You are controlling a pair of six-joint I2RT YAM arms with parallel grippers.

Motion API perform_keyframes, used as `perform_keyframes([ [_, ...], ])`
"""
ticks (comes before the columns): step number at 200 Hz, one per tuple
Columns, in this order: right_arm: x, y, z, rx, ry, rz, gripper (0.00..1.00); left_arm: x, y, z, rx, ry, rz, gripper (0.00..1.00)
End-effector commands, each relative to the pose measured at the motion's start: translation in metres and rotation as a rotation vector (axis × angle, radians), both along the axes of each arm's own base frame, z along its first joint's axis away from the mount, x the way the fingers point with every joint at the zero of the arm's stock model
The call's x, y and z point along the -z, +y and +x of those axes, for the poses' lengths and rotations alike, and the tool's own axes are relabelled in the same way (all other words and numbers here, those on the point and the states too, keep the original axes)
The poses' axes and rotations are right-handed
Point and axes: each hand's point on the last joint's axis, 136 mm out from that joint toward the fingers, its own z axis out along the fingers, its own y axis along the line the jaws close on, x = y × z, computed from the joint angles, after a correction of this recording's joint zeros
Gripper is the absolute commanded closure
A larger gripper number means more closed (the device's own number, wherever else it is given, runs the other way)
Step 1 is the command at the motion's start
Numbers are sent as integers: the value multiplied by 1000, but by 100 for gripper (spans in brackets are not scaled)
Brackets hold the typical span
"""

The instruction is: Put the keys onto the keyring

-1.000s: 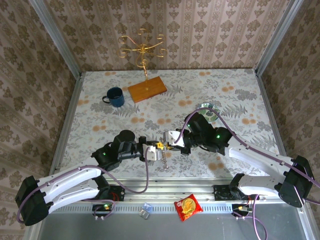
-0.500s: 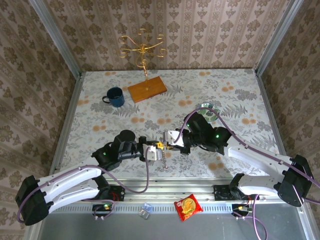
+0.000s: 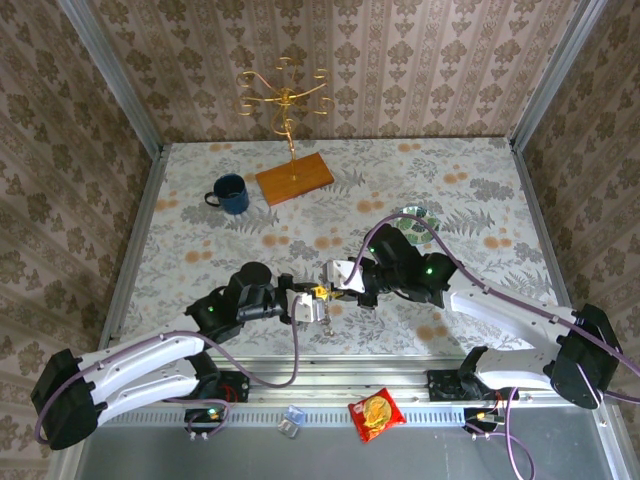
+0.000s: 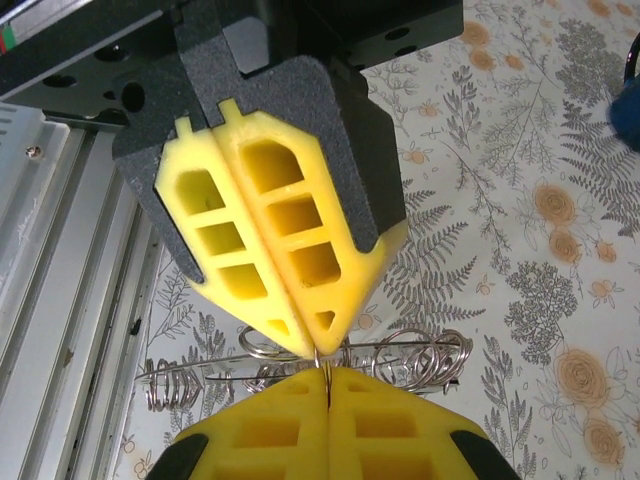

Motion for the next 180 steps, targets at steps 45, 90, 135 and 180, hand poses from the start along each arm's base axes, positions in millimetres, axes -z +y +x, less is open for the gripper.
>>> perform_keyframes([
  [45, 28, 0, 4, 24, 35, -41, 100, -15, -5, -2, 13, -55, -89, 100],
  [90, 37, -3, 6, 36, 56, -73, 100, -12, -4, 0, -2, -62, -100, 100],
  [135, 44, -1, 9, 49, 86, -80, 100, -6, -3, 0, -13, -51, -112, 100],
  [180, 45, -4, 15, 83, 118, -57, 100, -5, -2, 1, -27, -46, -132, 100],
])
